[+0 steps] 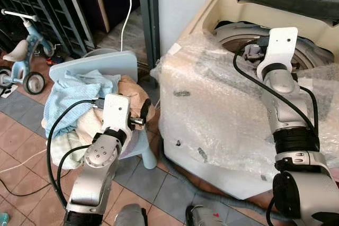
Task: Clothes washing
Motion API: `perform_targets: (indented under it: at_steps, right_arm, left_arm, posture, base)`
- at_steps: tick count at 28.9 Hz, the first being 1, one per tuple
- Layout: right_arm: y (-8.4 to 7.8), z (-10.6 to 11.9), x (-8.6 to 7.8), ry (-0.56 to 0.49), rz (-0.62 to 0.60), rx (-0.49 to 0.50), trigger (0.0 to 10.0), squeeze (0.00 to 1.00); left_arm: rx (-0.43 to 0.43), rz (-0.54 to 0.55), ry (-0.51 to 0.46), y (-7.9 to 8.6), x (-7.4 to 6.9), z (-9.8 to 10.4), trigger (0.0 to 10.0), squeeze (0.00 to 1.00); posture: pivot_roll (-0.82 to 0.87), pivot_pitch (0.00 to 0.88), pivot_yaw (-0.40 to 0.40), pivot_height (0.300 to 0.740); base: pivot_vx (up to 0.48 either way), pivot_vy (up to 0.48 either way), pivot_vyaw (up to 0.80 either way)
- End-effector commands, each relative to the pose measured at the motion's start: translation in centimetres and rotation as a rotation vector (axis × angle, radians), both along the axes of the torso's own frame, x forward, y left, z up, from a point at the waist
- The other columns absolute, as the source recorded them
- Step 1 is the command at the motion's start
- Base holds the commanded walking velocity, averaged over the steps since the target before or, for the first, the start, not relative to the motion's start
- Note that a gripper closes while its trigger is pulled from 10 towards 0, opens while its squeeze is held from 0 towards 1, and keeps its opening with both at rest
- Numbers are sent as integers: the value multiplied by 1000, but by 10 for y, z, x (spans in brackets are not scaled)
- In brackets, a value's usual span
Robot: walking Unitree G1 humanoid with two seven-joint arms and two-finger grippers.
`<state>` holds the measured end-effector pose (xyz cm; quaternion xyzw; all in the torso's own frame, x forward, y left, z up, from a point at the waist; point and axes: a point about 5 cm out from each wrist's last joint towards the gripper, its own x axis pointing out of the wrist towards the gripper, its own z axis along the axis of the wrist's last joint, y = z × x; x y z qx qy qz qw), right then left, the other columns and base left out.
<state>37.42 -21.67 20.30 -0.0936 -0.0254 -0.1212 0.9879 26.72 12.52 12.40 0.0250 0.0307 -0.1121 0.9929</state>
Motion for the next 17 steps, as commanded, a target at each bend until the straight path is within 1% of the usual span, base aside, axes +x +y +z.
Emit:
perform_targets:
  at_steps: [1,2,7,11,14,16,17]
  right_arm:
    - [4,-9,-1,40,2,6,10000,0]
    - [4,-9,-1,39,1,6,10000,0]
    - [6,-2,3,37,-15,-13,10000,0]
    - [3,2,6,35,-87,-21,10000,0]
    - [-3,1,5,32,-169,-14,10000,0]
    - [-6,6,5,-10,-197,24,10000,0]
    - [-5,8,5,-27,-196,15,10000,0]
  left_arm:
    - [-4,5,-6,3,2,3,10000,0]
    - [-4,5,-6,3,2,4,10000,0]
    - [-7,-9,-16,2,4,8,10000,0]
    - [-8,-18,2,3,1,4,10000,0]
    - [-8,-22,14,1,-1,1,10000,0]
    - [-10,-21,26,0,-3,-2,10000,0]
    - [-11,-21,29,0,-3,-3,10000,0]
  posture:
    - [12,107,56,740]
    - [12,107,56,740]
    - [7,128,63,740]
    - [9,123,66,740]
    - [8,116,67,740]
    - [8,108,65,740]
    - [8,105,63,740]
  base:
    - [0,300,-800]
    - [0,300,-800]
    - [0,0,-800]
    - [0,0,-800]
    - [0,0,-800]
    - [0,0,-788]
    - [0,0,-788]
